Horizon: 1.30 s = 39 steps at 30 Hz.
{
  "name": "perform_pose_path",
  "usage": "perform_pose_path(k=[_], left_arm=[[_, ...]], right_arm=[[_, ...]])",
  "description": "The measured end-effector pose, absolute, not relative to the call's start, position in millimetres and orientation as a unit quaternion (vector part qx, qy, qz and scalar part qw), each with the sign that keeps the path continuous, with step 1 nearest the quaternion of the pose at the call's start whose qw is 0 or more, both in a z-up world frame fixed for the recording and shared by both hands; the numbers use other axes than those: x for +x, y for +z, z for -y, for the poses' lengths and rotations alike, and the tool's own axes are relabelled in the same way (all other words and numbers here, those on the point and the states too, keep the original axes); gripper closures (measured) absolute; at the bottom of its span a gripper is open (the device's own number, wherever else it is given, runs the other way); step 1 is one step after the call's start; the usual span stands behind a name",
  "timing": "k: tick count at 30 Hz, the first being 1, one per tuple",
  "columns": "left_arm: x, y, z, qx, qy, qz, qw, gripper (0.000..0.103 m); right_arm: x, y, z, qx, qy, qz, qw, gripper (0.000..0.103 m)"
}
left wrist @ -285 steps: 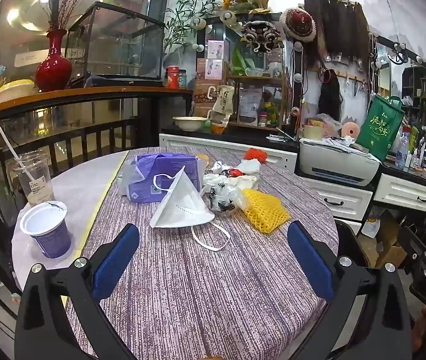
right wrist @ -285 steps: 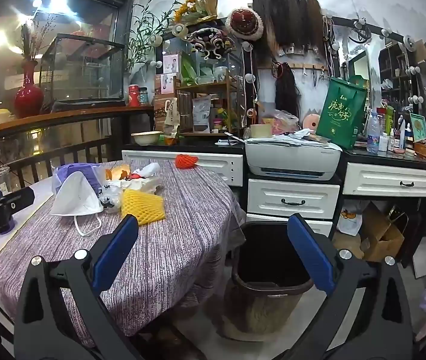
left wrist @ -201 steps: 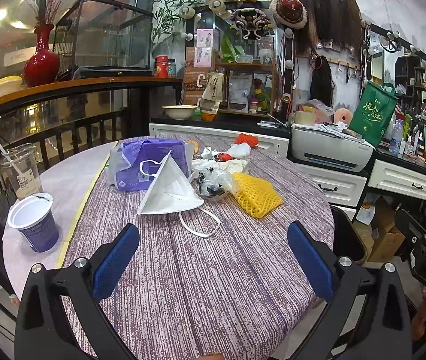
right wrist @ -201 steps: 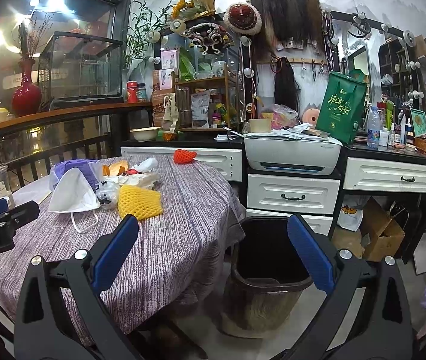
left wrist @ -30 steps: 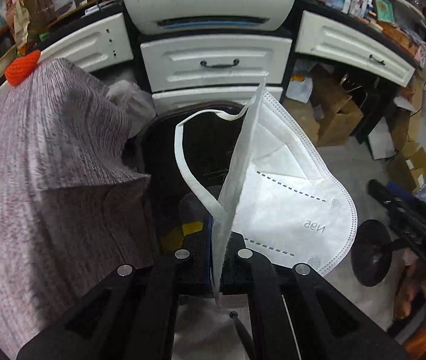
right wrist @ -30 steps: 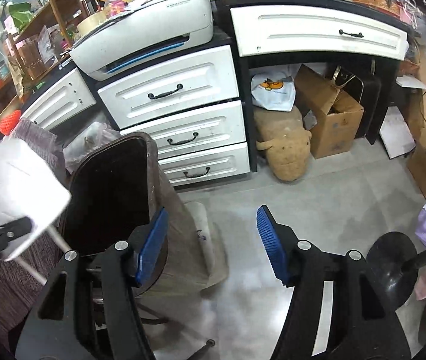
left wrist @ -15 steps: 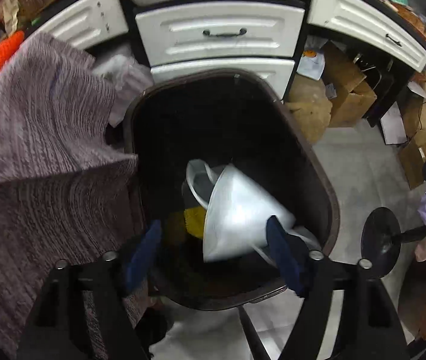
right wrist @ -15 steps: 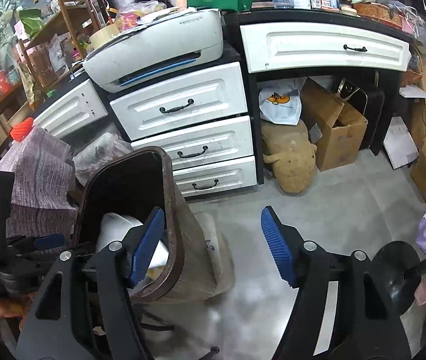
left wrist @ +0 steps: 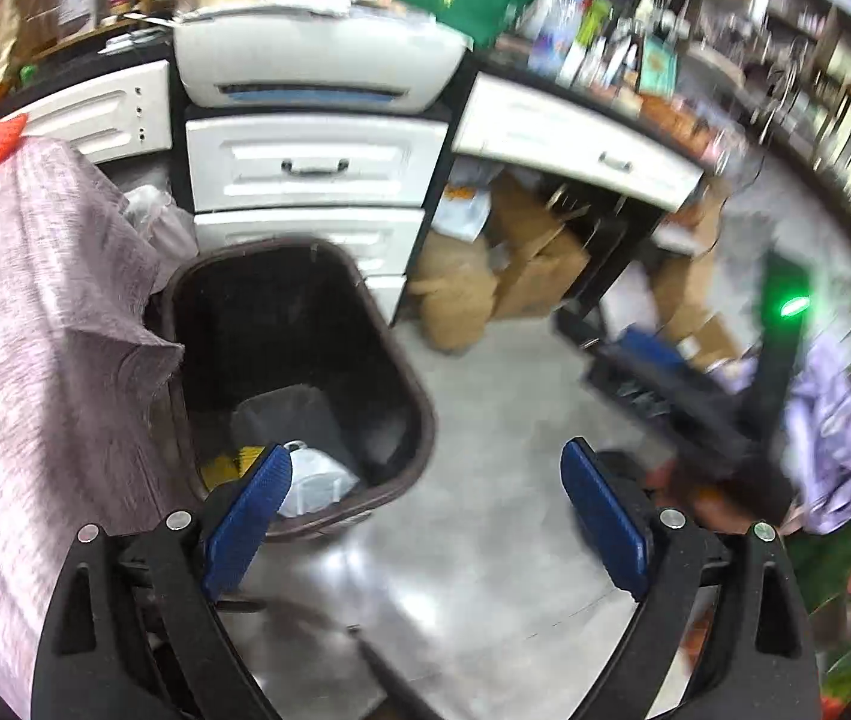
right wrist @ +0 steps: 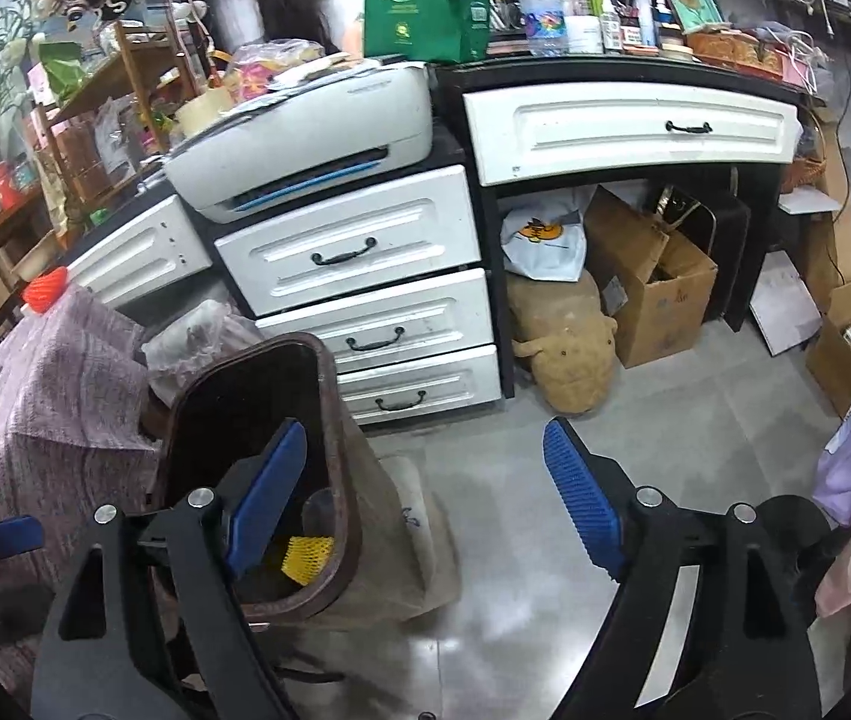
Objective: Collect trash
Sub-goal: 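Lower the mask into the trash bin and open the left gripper, then return to the table and grasp the clear plastic bag with the right gripper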
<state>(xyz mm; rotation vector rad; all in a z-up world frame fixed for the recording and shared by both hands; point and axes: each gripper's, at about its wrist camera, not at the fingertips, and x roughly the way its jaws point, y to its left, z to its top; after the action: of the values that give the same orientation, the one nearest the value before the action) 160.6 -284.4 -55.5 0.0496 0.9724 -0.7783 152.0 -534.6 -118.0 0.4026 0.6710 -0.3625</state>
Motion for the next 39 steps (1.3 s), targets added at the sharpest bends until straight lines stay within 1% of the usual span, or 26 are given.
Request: perform_pose_path(k=[3, 6, 9, 11, 19, 25, 32, 36, 39], left_arm=[[145, -31, 268, 0.009, -0.347, -0.411, 0.843, 0.006], [133, -11, 247, 0.026, -0.329, -0.366, 0.87, 0.006], [126, 3, 224, 0.03, -0.318, -0.351, 0.88, 0.006], [123, 11, 206, 0.026, -0.308, -0.345, 0.886, 0.006], [118, 29, 119, -0.029, -0.254, -0.323, 0.911, 0.006], [110, 32, 47, -0.044, -0.184, -0.309, 0.932, 0.006], [99, 20, -15, -0.006, -0.098, -0.292, 0.951, 0.006], [103, 5, -51, 0.006, -0.035, -0.315, 0.949, 0.006], [110, 1, -68, -0.01, -0.02, -0.331, 0.943, 0.006]], right_arm=[[152, -109, 525, 0.19, -0.164, -0.317, 0.915, 0.02], [155, -97, 510, 0.182, -0.144, -0.311, 0.922, 0.018], [161, -86, 491, 0.176, -0.113, -0.306, 0.929, 0.016], [166, -76, 471, 0.165, -0.087, -0.303, 0.935, 0.013], [180, -40, 387, 0.123, 0.018, -0.283, 0.951, 0.01], [189, -22, 330, 0.092, 0.084, -0.278, 0.952, 0.01], [198, -14, 265, 0.068, 0.164, -0.298, 0.938, 0.008], [206, -12, 229, 0.054, 0.204, -0.314, 0.926, 0.008], [213, -14, 205, 0.038, 0.227, -0.33, 0.915, 0.008]])
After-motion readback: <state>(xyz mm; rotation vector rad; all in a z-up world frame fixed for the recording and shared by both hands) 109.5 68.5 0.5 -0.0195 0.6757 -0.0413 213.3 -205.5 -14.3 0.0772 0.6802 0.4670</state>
